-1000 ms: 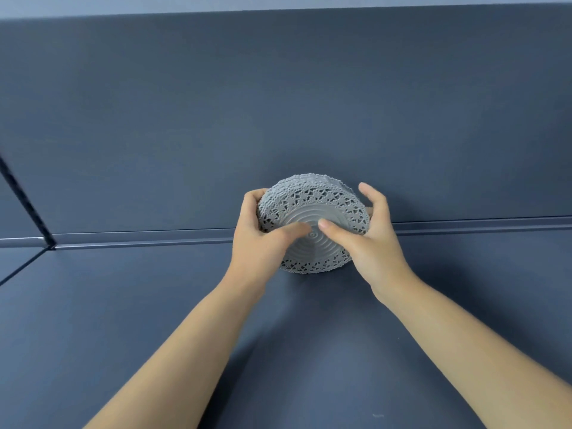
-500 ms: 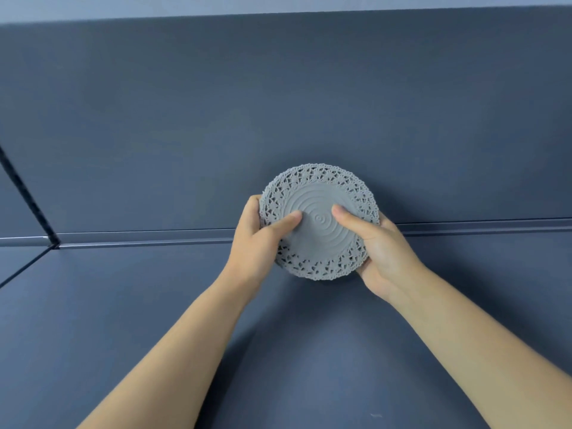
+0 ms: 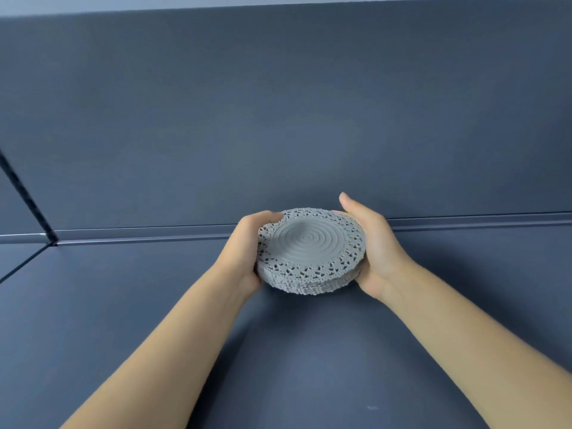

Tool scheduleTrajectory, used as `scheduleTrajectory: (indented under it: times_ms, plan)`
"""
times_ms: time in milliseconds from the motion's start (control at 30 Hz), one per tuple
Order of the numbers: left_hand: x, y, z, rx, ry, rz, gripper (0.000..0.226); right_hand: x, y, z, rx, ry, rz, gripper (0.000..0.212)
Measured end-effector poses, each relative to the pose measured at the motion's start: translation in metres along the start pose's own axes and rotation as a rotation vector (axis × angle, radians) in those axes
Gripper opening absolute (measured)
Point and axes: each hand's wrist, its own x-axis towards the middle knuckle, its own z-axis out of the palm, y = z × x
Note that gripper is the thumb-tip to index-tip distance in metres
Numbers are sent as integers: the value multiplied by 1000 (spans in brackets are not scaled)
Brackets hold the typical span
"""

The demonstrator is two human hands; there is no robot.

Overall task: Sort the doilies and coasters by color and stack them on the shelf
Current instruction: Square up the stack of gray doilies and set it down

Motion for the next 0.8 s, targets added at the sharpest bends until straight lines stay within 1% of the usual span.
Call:
scheduleTrajectory:
  times_ms: [67, 100, 133, 200, 267, 333, 400, 467, 567, 667, 800]
  plan:
    - [-3, -4, 4, -80, -3, -6, 26, 1, 9, 6, 36, 107, -7, 40]
    - [-4, -5, 7, -96, 11, -6, 28, 3, 13, 8, 17, 164, -24, 42]
    - [-4, -7, 9, -93, 37, 4, 28, 6, 17, 8, -43, 202, -45, 47]
    - [-2, -9, 8, -60, 107, 7, 35, 5, 19, 12, -188, 193, -64, 62]
    - [3, -10, 5, 23, 161, -2, 42, 5, 16, 14, -313, 204, -41, 68]
    - [8, -13, 3, 156, 196, 21, 44, 8, 14, 11, -430, 261, -77, 72]
    - [9, -14, 3, 267, 205, 64, 49, 9, 16, 9, -473, 299, -98, 73]
    - [13, -15, 2, 322, 211, 81, 53, 11, 20, 8, -504, 333, -113, 71]
    - [13, -14, -1, 395, 263, 134, 57, 11, 18, 7, -456, 302, -130, 59]
    - [14, -14, -2, 412, 243, 169, 56, 13, 14, 4, -359, 255, -111, 65]
    - [14, -12, 1, 321, 178, 127, 62, 18, 17, 3, -395, 212, -117, 69]
